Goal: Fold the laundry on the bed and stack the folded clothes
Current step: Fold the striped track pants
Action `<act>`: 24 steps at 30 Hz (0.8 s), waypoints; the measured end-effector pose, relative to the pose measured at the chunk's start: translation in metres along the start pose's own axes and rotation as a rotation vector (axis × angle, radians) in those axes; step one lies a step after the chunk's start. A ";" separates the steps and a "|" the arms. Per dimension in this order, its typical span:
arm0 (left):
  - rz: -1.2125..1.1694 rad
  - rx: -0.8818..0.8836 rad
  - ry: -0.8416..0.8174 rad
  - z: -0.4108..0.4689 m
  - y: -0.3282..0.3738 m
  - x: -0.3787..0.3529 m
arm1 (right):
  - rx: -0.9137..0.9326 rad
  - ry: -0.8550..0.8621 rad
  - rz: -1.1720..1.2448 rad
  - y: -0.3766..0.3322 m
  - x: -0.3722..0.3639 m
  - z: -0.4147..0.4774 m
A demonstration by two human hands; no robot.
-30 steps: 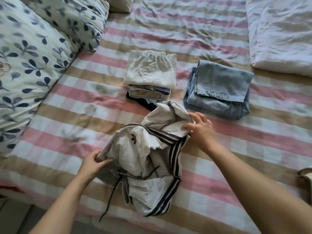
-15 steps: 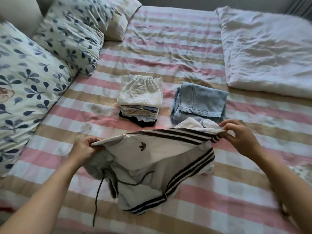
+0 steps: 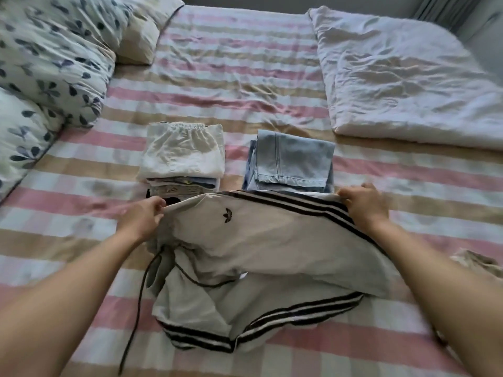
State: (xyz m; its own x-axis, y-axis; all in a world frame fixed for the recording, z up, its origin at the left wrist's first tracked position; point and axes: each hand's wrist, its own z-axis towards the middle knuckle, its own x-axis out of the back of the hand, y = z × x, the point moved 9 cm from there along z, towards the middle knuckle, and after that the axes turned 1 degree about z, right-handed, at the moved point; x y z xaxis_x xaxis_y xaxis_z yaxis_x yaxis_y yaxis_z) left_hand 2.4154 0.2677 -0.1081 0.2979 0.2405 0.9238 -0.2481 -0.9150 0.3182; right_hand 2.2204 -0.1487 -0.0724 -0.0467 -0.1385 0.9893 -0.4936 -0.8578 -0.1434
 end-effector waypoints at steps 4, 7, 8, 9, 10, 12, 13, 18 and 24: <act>-0.159 -0.027 -0.007 -0.005 0.002 -0.034 | -0.135 -0.133 0.204 0.010 -0.053 0.000; -0.240 -0.059 0.099 -0.029 0.006 -0.036 | -0.109 -0.102 0.375 0.005 -0.056 -0.027; -0.279 -0.029 0.151 -0.041 0.003 -0.036 | -0.124 -0.032 0.430 0.009 -0.052 -0.043; -0.319 0.020 0.198 -0.055 -0.002 -0.039 | -0.184 0.047 0.480 0.017 -0.049 -0.064; -0.353 0.078 0.240 -0.070 -0.008 -0.043 | -0.283 0.126 0.518 0.027 -0.050 -0.088; -0.402 0.228 0.285 -0.101 -0.022 -0.061 | -0.563 0.248 0.593 0.051 -0.063 -0.144; -0.420 0.315 0.289 -0.114 -0.028 -0.073 | -0.713 0.284 0.635 0.058 -0.074 -0.169; -0.585 0.681 0.293 -0.161 -0.048 -0.124 | -1.182 0.273 0.943 0.028 -0.129 -0.239; -1.035 0.891 0.475 -0.175 -0.062 -0.135 | -1.671 -0.031 1.567 -0.084 -0.190 -0.284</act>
State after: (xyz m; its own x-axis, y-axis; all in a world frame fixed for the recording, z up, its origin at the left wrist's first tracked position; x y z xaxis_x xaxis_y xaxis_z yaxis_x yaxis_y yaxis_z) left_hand 2.2288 0.3488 -0.2154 -0.3884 0.8283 0.4039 0.5838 -0.1179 0.8033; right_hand 2.0241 0.0902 -0.2407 -0.9824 -0.0812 0.1683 -0.1410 0.9133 -0.3822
